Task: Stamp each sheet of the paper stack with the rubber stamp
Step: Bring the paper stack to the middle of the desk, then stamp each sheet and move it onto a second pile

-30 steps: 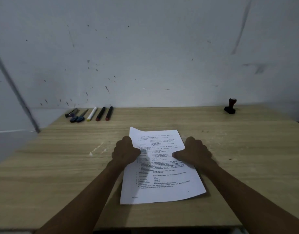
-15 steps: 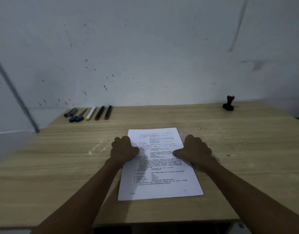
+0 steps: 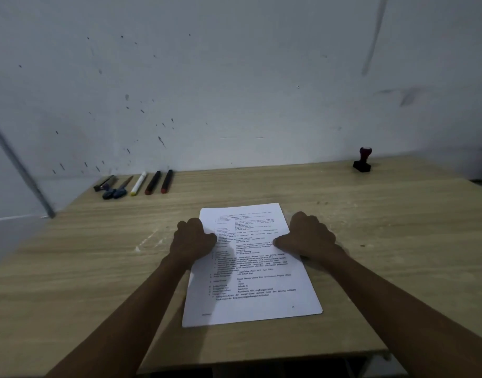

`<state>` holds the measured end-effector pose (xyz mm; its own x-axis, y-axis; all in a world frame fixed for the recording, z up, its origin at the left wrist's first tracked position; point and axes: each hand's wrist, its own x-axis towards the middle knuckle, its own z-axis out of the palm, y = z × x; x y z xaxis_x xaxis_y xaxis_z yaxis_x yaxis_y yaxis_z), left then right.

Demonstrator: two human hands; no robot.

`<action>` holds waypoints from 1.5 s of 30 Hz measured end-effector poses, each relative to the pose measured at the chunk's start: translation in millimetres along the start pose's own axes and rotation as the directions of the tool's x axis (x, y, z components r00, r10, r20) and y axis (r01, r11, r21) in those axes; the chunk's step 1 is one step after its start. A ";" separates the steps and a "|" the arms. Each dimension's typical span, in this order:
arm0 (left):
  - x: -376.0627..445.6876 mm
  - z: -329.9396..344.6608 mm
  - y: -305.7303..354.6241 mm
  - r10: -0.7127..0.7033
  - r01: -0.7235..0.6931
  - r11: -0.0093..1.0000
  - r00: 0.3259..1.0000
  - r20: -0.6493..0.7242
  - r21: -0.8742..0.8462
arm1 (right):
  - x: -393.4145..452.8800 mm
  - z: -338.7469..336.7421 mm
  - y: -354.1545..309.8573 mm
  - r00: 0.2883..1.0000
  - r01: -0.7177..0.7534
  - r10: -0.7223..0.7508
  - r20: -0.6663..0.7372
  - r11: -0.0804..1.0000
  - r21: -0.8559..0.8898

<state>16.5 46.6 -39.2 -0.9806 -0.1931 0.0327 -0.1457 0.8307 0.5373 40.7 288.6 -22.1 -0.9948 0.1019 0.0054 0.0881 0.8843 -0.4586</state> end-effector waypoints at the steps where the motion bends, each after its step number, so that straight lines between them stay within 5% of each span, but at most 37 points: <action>1: 0.5 -0.1 0.6 -0.005 0.005 1.000 1.000 0.004 0.005 | 0.3 -0.3 0.3 1.000 0.001 -0.001 0.000 1.000 0.006; 6: -2.7 -1.8 15.8 -0.029 0.036 0.991 0.998 -0.056 0.126 | 6.5 -4.0 6.1 0.999 -0.015 0.016 -0.028 0.999 0.047; 13: 2.0 14.9 64.4 0.301 -0.311 0.950 0.936 -0.184 -0.025 | 26.0 -7.4 27.7 0.991 0.015 -0.004 -0.131 0.997 0.076; 21: 30.5 61.0 134.4 0.593 -0.598 0.794 0.801 -0.077 -0.109 | 74.8 -29.2 82.5 0.951 -0.154 0.145 -0.272 0.988 -0.009; 32: 99.3 121.6 224.4 0.713 -0.693 0.693 0.699 0.051 -0.199 | 180.5 -71.0 164.6 0.869 -0.299 0.312 -0.383 0.949 0.095; 45: 174.4 161.6 248.3 0.697 -0.664 0.682 0.717 -0.002 -0.307 | 311.5 -91.4 209.6 0.779 -0.434 0.468 -0.417 0.883 0.181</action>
<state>-211.8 303.6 -36.2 -0.8046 0.4396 0.3992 0.5915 0.5342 0.6039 -245.9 547.4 -35.3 -0.7122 0.6834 0.1604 0.4999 0.6541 -0.5676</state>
